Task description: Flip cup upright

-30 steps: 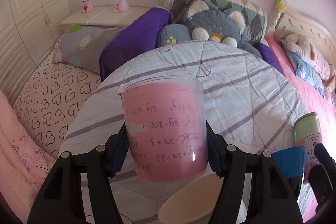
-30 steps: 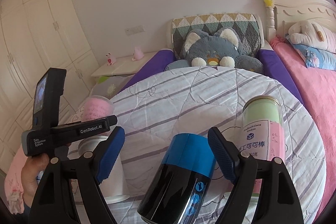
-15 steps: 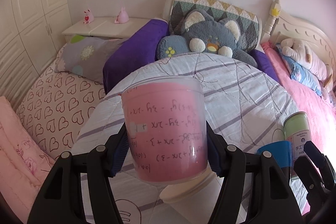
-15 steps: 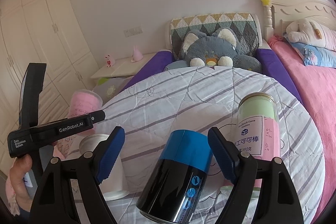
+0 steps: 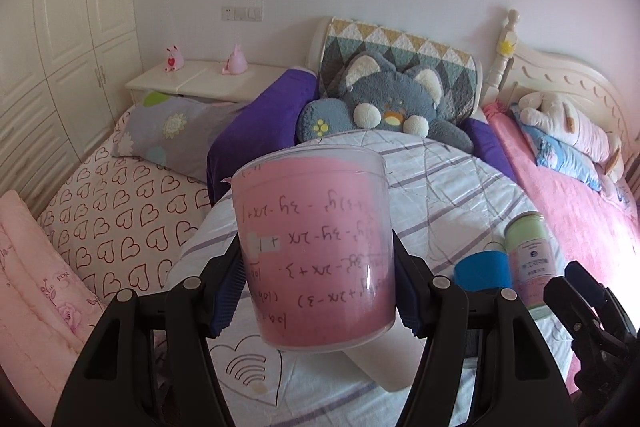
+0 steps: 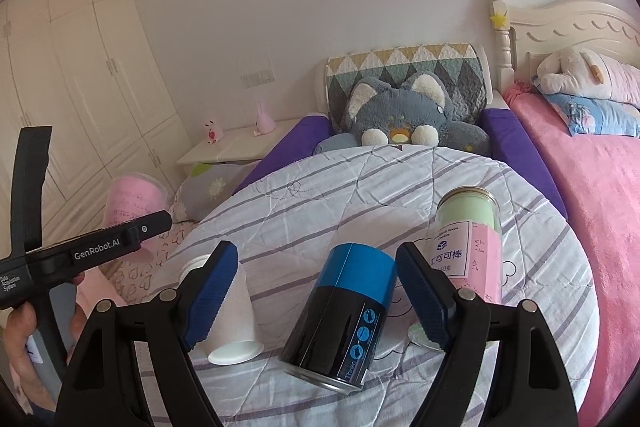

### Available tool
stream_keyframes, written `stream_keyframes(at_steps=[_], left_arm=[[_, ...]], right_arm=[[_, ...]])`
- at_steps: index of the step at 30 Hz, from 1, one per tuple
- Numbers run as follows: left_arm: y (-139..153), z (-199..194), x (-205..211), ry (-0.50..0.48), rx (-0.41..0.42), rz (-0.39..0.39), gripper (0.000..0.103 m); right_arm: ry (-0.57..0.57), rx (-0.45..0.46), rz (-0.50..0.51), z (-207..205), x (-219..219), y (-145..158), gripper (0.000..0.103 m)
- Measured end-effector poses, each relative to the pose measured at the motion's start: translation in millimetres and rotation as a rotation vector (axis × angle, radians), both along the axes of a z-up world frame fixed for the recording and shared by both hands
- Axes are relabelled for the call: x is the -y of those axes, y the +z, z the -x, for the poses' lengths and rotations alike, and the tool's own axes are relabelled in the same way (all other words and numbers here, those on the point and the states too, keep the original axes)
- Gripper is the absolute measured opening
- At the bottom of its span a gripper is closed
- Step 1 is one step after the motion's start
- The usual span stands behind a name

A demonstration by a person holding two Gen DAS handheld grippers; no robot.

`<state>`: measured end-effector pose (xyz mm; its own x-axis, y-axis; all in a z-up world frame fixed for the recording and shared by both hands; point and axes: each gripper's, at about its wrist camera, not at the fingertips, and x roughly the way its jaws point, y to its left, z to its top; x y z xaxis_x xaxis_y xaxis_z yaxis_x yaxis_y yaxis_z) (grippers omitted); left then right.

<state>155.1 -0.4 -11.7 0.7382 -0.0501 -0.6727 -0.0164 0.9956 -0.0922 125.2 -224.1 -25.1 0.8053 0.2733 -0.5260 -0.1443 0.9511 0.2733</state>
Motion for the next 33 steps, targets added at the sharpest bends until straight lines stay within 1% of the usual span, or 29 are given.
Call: stream_keyframes(at_steps=[4, 8, 14, 20, 27, 33], left_arm=[[14.3, 24.1, 1.7, -0.014, 0.033, 0.001, 0.065], [19.5, 51.2, 7.1, -0.039, 0.043, -0.006, 0.065], [11.7, 85.2, 30.1, -0.108, 0.012, -0.027, 0.065], [-2.4, 113.1, 57.1, -0.174, -0.018, -0.074, 0.066], [-26.0, 122.0, 79.5, -0.206, -0.074, -0.127, 0.066], [-46.8, 113.9, 90.3, -0.217, -0.135, -0.143, 0.066]], right_arm=[[-0.007, 0.02, 0.005, 16.6, 1.6, 7.5, 0.082], [-0.017, 0.033, 0.01, 35.6, 3.8, 11.7, 0.082], [-0.041, 0.013, 0.017, 59.5, 12.2, 8.4, 0.082], [-0.072, -0.018, 0.02, 78.1, 24.4, -1.0, 0.082], [-0.11, -0.054, 0.024, 88.8, 38.8, -14.7, 0.082], [-0.134, -0.094, 0.022, 86.0, 48.4, -29.2, 0.082]])
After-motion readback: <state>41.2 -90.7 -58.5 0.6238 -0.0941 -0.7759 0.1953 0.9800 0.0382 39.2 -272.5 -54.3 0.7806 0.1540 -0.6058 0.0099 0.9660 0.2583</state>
